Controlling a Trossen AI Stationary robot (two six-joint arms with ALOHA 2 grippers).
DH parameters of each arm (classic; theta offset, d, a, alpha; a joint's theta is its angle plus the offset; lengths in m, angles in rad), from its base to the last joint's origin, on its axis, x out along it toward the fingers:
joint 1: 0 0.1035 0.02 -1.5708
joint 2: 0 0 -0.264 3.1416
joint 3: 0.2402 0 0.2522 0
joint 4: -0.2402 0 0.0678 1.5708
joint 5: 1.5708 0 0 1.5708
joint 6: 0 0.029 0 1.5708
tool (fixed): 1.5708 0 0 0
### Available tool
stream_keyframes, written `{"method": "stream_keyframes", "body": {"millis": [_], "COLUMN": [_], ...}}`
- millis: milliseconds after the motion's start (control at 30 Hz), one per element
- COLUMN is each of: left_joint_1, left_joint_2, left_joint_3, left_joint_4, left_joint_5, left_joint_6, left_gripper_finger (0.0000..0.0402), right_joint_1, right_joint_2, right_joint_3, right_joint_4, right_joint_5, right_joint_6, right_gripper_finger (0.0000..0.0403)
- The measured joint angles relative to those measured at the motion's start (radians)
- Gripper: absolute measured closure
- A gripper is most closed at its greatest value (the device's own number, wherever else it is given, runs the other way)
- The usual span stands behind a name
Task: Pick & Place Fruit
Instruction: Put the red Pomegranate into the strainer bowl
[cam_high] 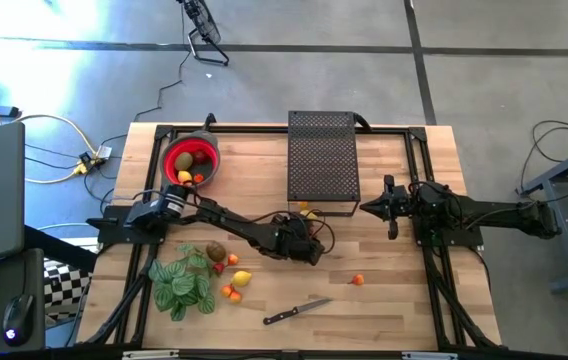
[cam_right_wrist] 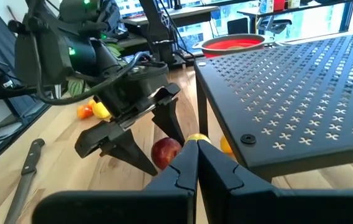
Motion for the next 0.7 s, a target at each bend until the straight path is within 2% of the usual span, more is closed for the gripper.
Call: {"method": "stream_keyframes", "body": {"millis": [700], "left_joint_1": [0.005], "left_joint_2": [0.0], "left_joint_3": [0.0], "left_joint_4": [-0.001], "left_joint_5": [0.0], "left_joint_6": [-0.008], "left_gripper_finger": [0.0064], "right_joint_1": [0.0], "right_joint_2": [0.0], "right_joint_3": [0.0], "right_joint_4": [0.0], "right_joint_5": [0.0], "right_joint_6": [0.0], "right_gripper_finger": [0.0401]}}
